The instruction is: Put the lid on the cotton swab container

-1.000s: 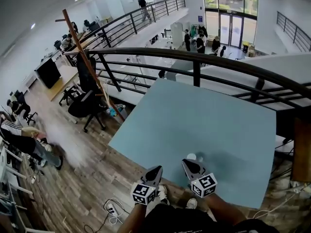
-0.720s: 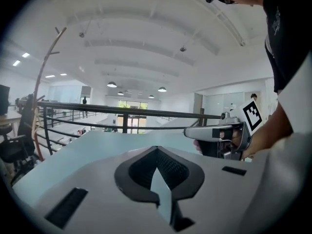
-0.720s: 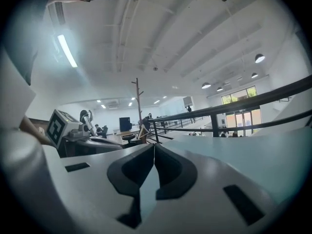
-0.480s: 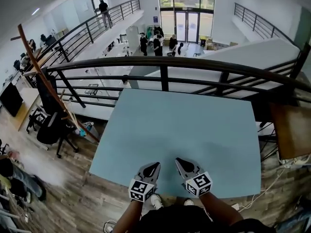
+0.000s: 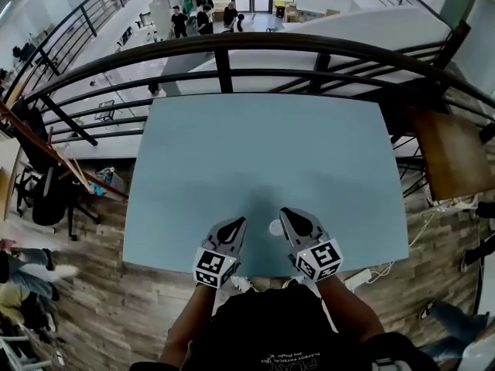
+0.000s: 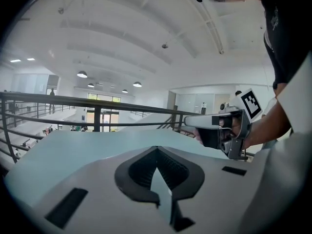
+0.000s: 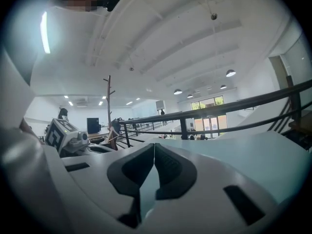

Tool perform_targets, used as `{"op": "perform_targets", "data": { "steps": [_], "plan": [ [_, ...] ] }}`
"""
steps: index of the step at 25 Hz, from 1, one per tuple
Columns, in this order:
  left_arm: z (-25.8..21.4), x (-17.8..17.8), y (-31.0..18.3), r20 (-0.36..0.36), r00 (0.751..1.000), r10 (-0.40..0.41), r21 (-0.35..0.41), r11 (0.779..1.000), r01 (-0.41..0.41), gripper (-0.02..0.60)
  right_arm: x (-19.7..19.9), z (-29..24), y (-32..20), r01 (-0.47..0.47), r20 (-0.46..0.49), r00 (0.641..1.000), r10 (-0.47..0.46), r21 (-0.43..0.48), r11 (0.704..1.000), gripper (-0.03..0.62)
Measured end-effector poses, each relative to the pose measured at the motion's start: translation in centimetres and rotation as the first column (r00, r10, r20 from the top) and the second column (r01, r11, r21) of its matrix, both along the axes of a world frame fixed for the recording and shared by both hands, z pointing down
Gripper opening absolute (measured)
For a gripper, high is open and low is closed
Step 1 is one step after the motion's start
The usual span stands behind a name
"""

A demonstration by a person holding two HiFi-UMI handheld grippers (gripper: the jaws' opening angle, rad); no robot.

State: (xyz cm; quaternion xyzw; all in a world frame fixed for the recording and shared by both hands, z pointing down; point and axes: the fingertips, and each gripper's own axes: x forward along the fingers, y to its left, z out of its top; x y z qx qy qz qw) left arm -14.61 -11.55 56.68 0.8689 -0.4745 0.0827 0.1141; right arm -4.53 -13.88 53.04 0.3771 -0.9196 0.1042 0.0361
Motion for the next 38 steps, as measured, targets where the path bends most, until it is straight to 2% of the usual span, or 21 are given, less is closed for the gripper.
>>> {"op": "perform_targets", "data": {
  "steps": [5, 11, 12, 14, 16, 19, 25, 31, 38],
  "plan": [
    [1.4, 1.6, -0.3, 0.006, 1.000, 0.016, -0.025, 1.000, -0.016, 0.011, 2.4, 0.9, -0.8, -0.024, -0.012, 1.000, 0.023, -0.032, 0.999, 0.018],
    [2.7, 3.4, 0.6, 0.003, 0.998, 0.061, 0.010, 0.998, -0.061, 0.012, 4.1, 1.8, -1.5, -0.035, -0.022, 0.999, 0.034, -0.043, 0.998, 0.018],
    [3.1, 3.8, 0.8, 0.008, 0.997, 0.076, 0.007, 0.997, -0.076, 0.023, 4.3, 2.1, -1.5, -0.038, -0.022, 0.999, 0.037, -0.048, 0.998, 0.018],
    [4.0, 4.5, 1.2, 0.013, 0.995, 0.094, -0.007, 0.996, -0.094, 0.100, 4.7, 2.6, -1.4, -0.043, -0.028, 0.999, 0.041, -0.053, 0.998, 0.018],
    [4.9, 4.9, 1.5, 0.018, 0.995, 0.096, -0.024, 0.995, -0.095, 0.143, 5.4, 3.0, -1.3, -0.050, -0.036, 0.998, 0.049, -0.055, 0.997, 0.018],
    [6.5, 6.0, 1.8, 0.041, 0.992, 0.122, -0.049, 0.992, -0.120, 0.186, 6.7, 3.9, -0.8, -0.062, -0.055, 0.997, 0.058, -0.067, 0.996, 0.018],
    [10.5, 7.4, 2.9, 0.148, 0.966, 0.213, -0.124, 0.973, -0.196, 0.250, 8.6, 6.2, 0.5, -0.089, -0.074, 0.994, 0.080, -0.126, 0.988, 0.018],
    [13.3, 8.1, 2.3, 0.199, 0.945, 0.259, -0.154, 0.961, -0.230, 0.290, 9.7, 8.1, 1.3, -0.106, -0.089, 0.992, 0.093, -0.151, 0.983, 0.018],
    [14.8, 9.4, 1.6, 0.180, 0.952, 0.248, -0.153, 0.963, -0.221, 0.296, 10.7, 10.3, 2.3, -0.102, -0.111, 0.990, 0.081, -0.198, 0.975, 0.018]
  ]
}}
